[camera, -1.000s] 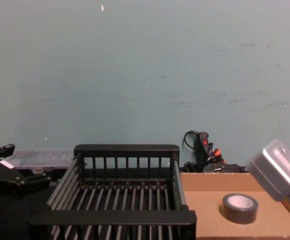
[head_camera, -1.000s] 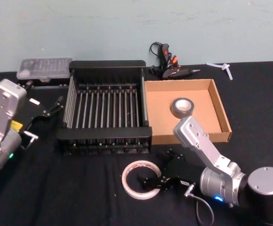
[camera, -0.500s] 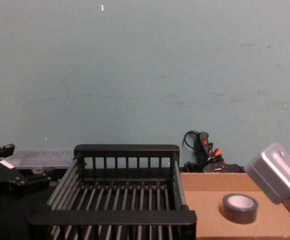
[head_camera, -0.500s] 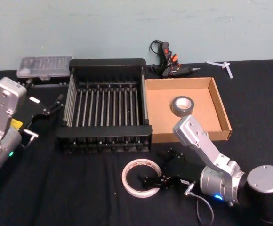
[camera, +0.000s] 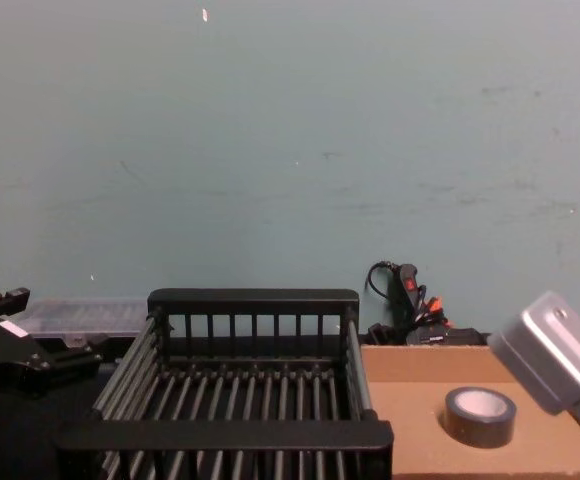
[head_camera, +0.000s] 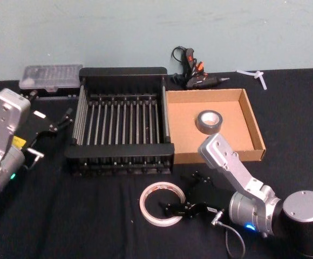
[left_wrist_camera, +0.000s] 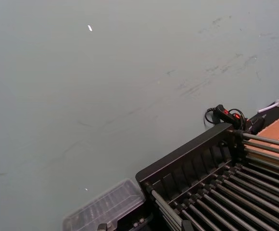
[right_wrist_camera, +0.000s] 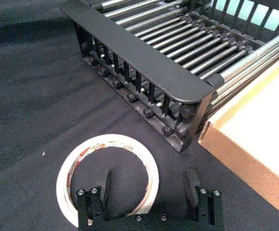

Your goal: Pick up the white tape and place it into the black box , Pick up the silver tape and place it into the brown box.

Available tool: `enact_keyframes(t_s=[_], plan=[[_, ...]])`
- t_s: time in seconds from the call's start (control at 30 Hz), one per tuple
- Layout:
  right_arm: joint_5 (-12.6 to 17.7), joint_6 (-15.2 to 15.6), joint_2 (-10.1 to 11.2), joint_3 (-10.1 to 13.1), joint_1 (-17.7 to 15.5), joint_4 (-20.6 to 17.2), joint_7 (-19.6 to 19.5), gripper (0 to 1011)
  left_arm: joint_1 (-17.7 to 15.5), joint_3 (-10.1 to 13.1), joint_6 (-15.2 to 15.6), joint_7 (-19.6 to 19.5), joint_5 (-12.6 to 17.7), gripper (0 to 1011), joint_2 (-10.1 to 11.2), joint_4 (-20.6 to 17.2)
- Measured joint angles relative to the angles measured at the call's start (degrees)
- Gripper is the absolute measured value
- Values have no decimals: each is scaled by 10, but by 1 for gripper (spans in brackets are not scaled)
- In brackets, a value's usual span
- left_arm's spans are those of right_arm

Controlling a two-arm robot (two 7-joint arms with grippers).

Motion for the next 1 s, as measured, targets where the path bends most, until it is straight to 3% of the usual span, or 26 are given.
enact_keyframes(t_s=[1.0], plan=[[-16, -18, -4, 2, -3, -2, -3, 1002, 0, 0, 0, 0, 0, 1001, 0, 0]])
